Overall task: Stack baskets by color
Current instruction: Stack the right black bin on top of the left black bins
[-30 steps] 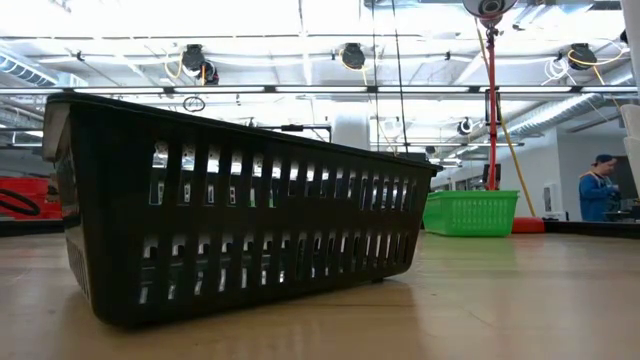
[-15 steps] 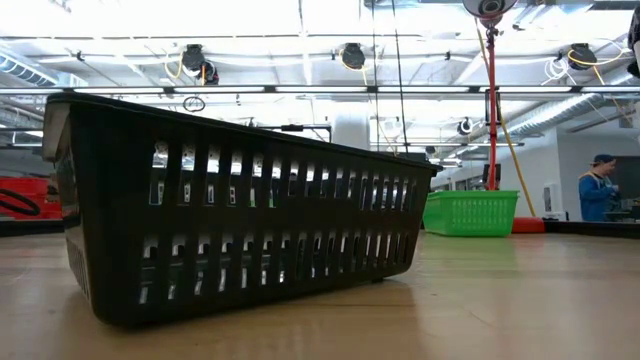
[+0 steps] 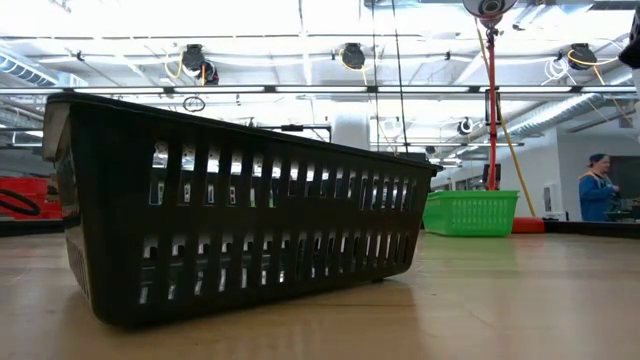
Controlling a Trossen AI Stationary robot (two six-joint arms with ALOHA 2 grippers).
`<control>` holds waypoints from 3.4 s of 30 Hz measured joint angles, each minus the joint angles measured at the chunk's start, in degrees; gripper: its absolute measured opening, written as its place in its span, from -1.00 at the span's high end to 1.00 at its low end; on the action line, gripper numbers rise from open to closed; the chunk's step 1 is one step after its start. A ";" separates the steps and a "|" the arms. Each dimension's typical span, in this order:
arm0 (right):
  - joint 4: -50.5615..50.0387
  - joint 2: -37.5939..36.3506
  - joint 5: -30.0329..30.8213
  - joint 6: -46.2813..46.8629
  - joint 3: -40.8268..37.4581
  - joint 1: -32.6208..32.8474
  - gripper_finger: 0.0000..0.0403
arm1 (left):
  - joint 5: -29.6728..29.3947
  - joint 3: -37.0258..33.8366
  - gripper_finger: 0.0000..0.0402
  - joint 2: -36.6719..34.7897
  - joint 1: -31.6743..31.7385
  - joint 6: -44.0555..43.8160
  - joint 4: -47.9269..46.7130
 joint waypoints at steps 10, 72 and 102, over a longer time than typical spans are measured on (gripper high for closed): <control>3.60 0.00 7.04 -8.90 5.37 -0.09 0.31 | 0.08 -2.07 0.18 0.04 -1.20 -4.21 0.14; 19.25 4.31 17.59 -31.46 5.42 -0.11 0.31 | 14.11 -14.51 0.96 6.38 -3.51 -29.61 -0.58; 18.96 4.31 17.55 -32.07 5.42 -0.11 0.31 | 7.56 -14.49 1.00 -11.00 -16.51 -32.50 -22.56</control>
